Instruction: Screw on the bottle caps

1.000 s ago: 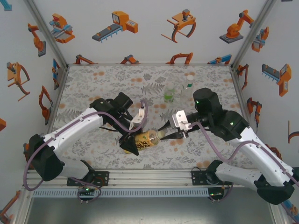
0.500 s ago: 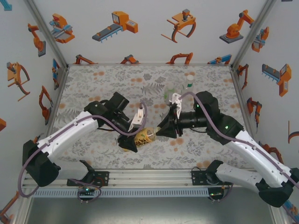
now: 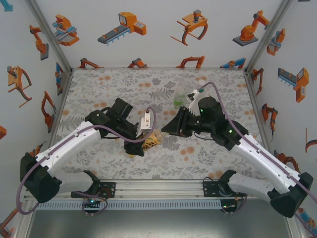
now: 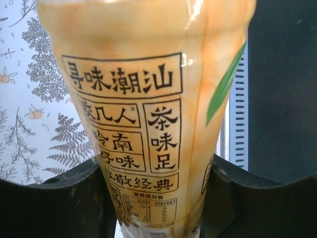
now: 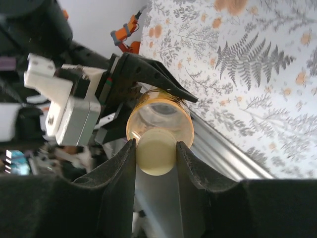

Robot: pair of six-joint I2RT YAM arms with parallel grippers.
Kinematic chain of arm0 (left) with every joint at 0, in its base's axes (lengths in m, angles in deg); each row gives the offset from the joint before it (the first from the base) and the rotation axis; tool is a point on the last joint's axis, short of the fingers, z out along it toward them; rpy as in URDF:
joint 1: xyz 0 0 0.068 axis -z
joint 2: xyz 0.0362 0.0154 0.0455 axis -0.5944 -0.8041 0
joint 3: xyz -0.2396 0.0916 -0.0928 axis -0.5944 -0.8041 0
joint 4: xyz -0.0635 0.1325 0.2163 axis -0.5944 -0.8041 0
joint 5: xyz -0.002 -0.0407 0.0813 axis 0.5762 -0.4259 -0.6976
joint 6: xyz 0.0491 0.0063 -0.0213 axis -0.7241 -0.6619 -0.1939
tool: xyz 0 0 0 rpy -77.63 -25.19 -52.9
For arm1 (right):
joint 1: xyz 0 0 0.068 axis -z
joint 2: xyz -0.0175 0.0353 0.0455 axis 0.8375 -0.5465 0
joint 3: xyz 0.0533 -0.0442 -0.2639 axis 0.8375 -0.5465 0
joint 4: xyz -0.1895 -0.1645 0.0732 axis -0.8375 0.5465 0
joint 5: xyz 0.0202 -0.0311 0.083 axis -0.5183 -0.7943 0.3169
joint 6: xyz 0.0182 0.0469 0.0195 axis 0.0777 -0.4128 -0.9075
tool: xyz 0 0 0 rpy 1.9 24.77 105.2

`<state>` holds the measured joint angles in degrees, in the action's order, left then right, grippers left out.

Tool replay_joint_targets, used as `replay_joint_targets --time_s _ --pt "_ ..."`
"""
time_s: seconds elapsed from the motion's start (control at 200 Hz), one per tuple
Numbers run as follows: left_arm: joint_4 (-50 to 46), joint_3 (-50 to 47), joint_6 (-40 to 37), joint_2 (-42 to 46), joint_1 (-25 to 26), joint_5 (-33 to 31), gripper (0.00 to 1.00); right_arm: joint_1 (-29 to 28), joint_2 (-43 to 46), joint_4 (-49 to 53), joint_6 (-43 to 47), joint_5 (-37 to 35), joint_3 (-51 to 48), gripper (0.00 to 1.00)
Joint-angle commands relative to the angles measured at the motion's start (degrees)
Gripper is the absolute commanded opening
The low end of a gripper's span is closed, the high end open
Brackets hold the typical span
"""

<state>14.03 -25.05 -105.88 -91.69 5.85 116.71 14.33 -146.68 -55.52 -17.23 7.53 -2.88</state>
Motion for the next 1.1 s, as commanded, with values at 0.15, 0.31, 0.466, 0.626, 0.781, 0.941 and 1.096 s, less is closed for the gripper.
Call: replay_joint_targets --time_s 0.15,0.31,0.466,0.626,0.781,0.941,1.096 --pt "7.1 1.0 -1.1 1.5 0.9 5.0 0.0 0.0 -0.2 2.3 -8.5 -1.5 0.1 0.0" --pt "7.1 0.8 -1.4 1.6 0.8 5.1 0.0 0.0 0.3 2.1 4.1 -0.9 3.6 0.39" --pt "6.8 0.7 -2.4 1.7 0.9 5.1 0.0 0.1 3.2 1.9 24.8 1.1 5.6 0.72" --pt "6.8 0.4 -3.2 1.9 1.1 5.0 0.0 0.1 6.8 2.0 53.5 8.5 6.2 0.73" --pt "6.2 0.2 -4.3 2.0 1.5 5.2 0.0 0.1 7.2 11.7 85.0 19.5 9.8 0.7" --pt "6.0 -0.2 -5.4 2.4 1.9 5.3 0.0 0.1 1.4 25.2 104.9 25.3 17.6 0.64" --pt "6.1 -0.7 -6.1 3.1 2.2 5.4 0.0 0.0 -3.3 29.1 111.0 26.5 21.5 0.57"
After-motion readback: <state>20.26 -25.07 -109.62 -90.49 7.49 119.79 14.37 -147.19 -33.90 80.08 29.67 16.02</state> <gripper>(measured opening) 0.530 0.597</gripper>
